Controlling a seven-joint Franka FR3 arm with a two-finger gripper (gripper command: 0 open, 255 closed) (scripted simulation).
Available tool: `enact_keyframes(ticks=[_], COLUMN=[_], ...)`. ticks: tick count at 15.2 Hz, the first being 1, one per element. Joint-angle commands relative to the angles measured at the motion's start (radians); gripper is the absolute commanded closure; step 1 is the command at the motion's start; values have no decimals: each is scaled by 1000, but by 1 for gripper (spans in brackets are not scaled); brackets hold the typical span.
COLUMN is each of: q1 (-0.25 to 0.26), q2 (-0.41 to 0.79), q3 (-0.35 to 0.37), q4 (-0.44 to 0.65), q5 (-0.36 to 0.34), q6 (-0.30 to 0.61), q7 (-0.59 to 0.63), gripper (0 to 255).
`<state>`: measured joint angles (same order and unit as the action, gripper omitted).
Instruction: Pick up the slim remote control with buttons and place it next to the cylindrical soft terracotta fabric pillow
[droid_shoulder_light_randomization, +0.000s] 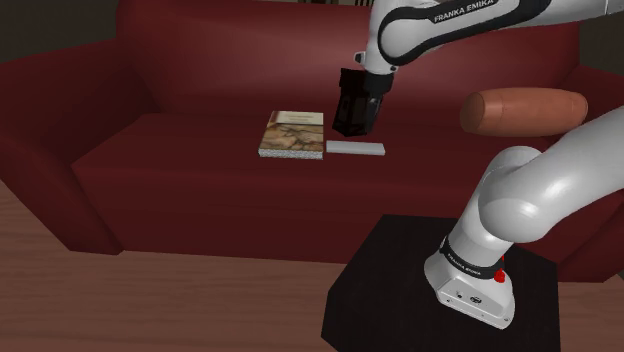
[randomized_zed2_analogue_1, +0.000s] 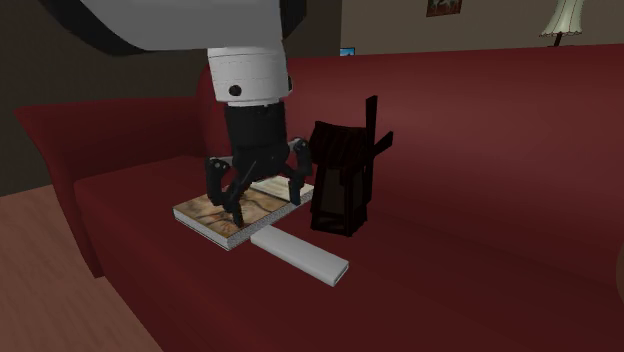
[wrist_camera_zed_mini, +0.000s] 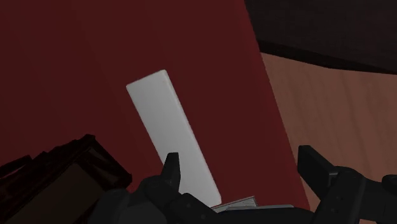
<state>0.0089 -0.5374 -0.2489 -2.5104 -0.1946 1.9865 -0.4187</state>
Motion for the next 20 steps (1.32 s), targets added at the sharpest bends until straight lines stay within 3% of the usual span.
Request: enact_keyframes(ticks=[1, 9, 16, 20], q1=[4, 50, 55, 55], q2=[58, 365, 436, 442], q3=[-41, -175, -185, -185], q4=[-4, 78, 41, 38], q5=[0, 107, 139, 142], q6=[70, 295, 398, 407], q7=[-59, -318, -342, -345], gripper=[0, 0, 0, 0])
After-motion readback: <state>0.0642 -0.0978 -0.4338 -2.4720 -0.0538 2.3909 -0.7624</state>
